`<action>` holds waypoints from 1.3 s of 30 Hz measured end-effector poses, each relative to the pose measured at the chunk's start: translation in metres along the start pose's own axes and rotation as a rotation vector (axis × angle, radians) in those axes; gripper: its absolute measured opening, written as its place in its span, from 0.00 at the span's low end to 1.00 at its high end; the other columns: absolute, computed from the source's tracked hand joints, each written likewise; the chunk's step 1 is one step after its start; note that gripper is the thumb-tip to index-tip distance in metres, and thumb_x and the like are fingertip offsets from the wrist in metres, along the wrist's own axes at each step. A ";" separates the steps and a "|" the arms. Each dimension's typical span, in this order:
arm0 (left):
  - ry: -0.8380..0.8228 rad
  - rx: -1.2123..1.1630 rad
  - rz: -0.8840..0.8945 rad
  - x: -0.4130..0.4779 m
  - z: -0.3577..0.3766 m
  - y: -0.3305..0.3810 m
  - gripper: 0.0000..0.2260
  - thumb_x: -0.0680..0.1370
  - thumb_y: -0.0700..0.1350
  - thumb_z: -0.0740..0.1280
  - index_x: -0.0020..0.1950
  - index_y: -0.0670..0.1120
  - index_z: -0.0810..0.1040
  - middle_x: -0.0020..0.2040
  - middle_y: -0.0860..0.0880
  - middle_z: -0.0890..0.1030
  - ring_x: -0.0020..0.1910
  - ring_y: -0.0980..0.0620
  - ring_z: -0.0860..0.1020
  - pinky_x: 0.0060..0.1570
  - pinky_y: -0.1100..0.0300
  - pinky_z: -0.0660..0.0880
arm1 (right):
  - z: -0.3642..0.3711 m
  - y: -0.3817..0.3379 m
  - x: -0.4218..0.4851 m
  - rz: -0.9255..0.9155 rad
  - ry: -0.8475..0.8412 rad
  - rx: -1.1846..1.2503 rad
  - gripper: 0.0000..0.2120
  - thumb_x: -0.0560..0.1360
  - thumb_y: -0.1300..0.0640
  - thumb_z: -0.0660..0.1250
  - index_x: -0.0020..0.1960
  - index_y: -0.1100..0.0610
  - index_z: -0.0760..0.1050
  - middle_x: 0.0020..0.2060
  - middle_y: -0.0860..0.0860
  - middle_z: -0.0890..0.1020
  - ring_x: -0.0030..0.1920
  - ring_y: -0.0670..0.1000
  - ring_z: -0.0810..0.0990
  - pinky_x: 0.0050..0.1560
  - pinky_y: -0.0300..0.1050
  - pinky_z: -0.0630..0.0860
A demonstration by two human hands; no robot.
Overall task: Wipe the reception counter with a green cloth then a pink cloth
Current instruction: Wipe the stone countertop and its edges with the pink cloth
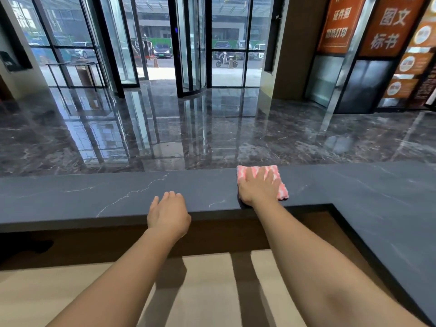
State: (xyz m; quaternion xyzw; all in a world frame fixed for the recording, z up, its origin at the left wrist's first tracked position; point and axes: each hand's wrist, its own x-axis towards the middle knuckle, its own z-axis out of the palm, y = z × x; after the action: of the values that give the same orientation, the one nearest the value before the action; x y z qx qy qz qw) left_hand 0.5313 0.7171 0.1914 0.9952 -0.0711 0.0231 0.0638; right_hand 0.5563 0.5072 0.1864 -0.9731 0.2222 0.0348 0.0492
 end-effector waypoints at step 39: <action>-0.042 -0.197 0.179 -0.027 -0.009 0.048 0.15 0.76 0.35 0.57 0.60 0.48 0.73 0.61 0.44 0.78 0.66 0.45 0.72 0.75 0.45 0.52 | 0.011 -0.025 -0.063 -0.460 -0.010 0.001 0.30 0.82 0.48 0.53 0.80 0.47 0.45 0.79 0.57 0.45 0.78 0.61 0.39 0.75 0.61 0.38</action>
State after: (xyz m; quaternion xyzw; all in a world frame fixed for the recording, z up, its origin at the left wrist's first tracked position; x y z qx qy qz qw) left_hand 0.4973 0.6750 0.2046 0.9740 -0.1630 0.0007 0.1575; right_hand 0.5097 0.5575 0.1835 -0.9980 -0.0057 0.0274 0.0575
